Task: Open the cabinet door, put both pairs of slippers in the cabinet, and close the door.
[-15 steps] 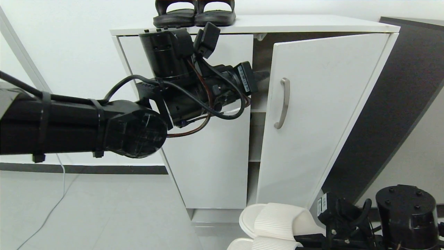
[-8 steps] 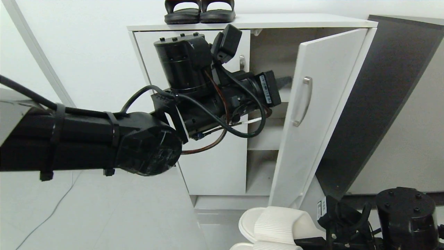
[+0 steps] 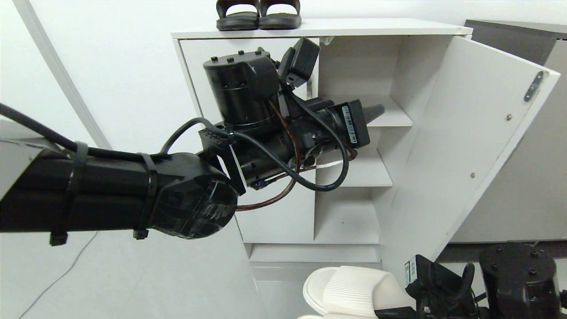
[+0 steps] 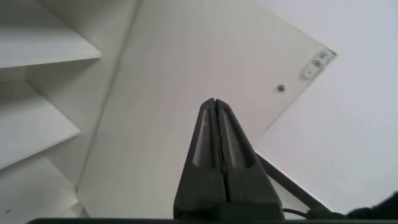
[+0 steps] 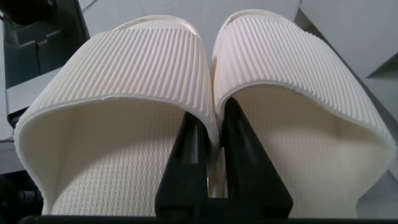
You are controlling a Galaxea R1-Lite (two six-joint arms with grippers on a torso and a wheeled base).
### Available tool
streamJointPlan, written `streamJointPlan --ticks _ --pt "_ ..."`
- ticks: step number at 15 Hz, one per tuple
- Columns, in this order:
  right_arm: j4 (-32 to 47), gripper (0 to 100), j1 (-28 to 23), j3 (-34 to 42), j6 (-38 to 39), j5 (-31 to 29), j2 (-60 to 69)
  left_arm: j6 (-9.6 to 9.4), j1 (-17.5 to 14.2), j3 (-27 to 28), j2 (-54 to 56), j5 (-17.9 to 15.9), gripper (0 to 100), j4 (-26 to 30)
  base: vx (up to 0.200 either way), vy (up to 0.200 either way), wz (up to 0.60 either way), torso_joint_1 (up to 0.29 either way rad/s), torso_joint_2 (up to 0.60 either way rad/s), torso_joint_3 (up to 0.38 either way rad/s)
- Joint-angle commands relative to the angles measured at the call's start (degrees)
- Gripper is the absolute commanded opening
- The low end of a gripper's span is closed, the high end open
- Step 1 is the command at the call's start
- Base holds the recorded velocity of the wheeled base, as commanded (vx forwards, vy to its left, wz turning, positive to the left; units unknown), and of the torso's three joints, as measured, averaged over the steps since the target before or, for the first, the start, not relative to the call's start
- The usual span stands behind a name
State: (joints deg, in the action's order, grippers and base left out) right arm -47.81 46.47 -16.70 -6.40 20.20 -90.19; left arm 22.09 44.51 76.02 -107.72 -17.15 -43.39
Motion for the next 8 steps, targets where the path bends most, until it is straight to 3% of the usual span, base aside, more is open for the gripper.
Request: streamJointPlan --ticks 1,4,7,8 --pt "0.0 0 0.0 0.0 0.0 0.0 -0.2 -0.03 -0.3 -0.7 0.2 0.1 0 -0.4 0.000 0.000 0.00 0.000 0.00 0.000" --pt "-0.1 0 -0.1 -0.3 0.1 0.0 -0.5 -0.12 -1.4 -2.9 2.1 0.4 0 -0.4 0.000 0.000 0.00 0.000 0.00 0.000" --pt "-0.7 0 -2.6 -4.3 0.7 -3.8 -4.0 -0.82 -5.0 -9.8 9.5 0.5 0 0.1 0.000 0.000 0.00 0.000 0.00 0.000" --pt "-0.7 0 -3.0 -5.8 1.3 -7.1 -5.4 -1.96 -6.6 -13.6 13.4 0.5 0 0.3 0.000 0.000 0.00 0.000 0.00 0.000"
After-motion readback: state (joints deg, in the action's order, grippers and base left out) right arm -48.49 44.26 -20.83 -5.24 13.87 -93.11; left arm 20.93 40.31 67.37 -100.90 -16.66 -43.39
